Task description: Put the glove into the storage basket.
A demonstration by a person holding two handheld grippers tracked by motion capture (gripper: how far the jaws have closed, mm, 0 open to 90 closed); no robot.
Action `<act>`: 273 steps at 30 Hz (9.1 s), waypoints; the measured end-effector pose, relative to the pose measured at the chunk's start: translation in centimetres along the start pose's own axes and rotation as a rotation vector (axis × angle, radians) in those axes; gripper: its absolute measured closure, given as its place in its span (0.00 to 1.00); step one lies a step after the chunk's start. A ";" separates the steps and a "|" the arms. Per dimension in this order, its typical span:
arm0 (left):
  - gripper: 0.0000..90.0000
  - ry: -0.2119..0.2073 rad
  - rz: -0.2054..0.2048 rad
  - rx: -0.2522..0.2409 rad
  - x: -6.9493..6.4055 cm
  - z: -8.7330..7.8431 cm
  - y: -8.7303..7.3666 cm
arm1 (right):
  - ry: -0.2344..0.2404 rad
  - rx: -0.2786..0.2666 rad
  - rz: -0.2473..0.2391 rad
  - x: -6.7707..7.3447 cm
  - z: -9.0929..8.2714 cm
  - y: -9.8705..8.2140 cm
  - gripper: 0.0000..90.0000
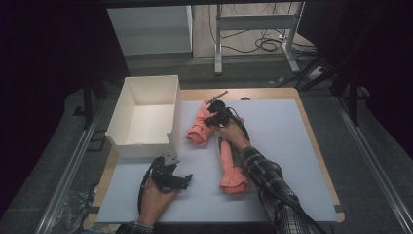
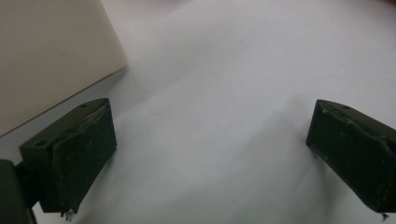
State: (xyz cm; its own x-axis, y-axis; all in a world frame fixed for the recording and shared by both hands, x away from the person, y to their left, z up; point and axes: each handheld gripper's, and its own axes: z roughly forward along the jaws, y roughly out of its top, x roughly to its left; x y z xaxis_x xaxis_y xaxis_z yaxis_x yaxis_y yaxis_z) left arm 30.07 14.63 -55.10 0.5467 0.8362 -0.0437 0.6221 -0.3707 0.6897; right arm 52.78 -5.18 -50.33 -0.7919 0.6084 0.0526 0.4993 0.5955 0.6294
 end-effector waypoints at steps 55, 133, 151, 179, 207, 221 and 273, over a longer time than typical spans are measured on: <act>0.01 0.001 0.003 0.001 0.0 0.0 0.0 | 0.263 -0.081 -0.194 3.4 -17.9 -6.3 0.95; 0.01 0.002 -0.004 -0.003 0.0 0.0 0.0 | 0.168 -0.136 -0.034 2.7 -16.7 -20.5 0.98; 0.01 0.002 -0.004 -0.003 0.0 0.0 0.0 | 0.208 -0.132 -0.055 6.4 -15.0 -23.1 0.99; 0.01 0.002 -0.003 -0.003 0.0 0.0 0.0 | 0.231 -0.114 -0.106 9.3 -11.7 -20.2 0.98; 0.01 -0.006 0.000 0.004 0.1 0.1 0.1 | 0.100 -0.153 -0.092 7.8 -13.0 -20.4 0.86; 0.00 -0.104 0.042 0.019 -0.6 -1.9 1.2 | -0.064 -0.176 -0.021 4.1 -16.0 -22.9 0.58; 0.00 -0.121 0.157 0.137 -7.9 2.9 9.5 | -0.247 -0.126 0.125 -0.3 -16.9 -24.9 0.20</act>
State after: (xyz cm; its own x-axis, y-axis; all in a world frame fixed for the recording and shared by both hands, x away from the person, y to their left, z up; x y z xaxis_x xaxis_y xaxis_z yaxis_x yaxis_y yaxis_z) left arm 33.33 3.36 -50.30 0.7006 0.7126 -0.0360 0.5901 -0.5503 0.5908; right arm 34.65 -29.05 -52.95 -0.6099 0.7912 -0.0445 0.5278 0.4475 0.7220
